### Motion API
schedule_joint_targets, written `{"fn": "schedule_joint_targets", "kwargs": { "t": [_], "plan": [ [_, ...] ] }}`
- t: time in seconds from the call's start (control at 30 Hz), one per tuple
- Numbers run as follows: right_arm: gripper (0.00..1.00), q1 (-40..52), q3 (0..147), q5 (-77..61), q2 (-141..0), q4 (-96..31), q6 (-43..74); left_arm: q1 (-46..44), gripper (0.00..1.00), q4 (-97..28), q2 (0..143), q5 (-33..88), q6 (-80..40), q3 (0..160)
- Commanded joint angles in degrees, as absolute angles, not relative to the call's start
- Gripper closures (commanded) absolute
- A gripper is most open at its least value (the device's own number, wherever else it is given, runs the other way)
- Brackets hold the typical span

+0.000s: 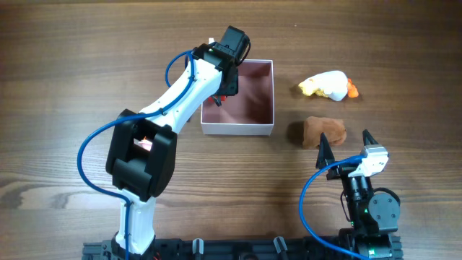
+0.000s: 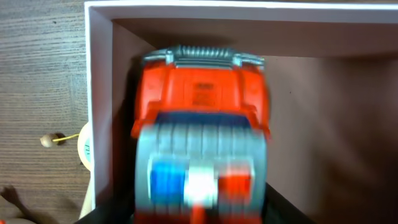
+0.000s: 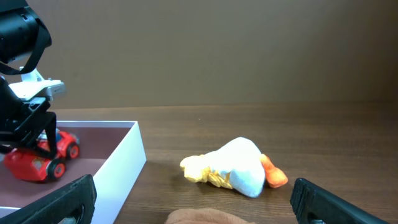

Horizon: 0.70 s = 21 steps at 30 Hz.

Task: Pack container
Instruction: 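Lower the fire truck into the box and open the left gripper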

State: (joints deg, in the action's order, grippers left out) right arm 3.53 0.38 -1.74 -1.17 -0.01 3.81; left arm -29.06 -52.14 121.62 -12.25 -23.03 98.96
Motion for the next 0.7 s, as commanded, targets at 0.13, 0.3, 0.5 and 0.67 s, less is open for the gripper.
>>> {"fn": "schedule_joint_targets", "kwargs": {
  "t": [0.13,0.3,0.5,0.67],
  "plan": [
    [0.00,3.29,0.30,-2.68,-0.80,0.14,4.67,-28.64,0.42,-51.83,122.10,-13.54,-22.72,99.33],
    [0.00,3.29,0.30,-2.68,-0.80,0.14,4.64,-28.64,0.48,-51.18,122.04,-13.56,-22.70,99.35],
    [0.00,3.29,0.30,-2.68,-0.80,0.14,4.62,-28.73,0.53,-51.22,120.27,-15.33,-22.70,100.01],
    [0.00,3.29,0.30,-2.68,-0.80,0.16,4.64,-28.75,0.53,-52.14,117.58,-17.04,-22.70,100.01]
  ]
}}
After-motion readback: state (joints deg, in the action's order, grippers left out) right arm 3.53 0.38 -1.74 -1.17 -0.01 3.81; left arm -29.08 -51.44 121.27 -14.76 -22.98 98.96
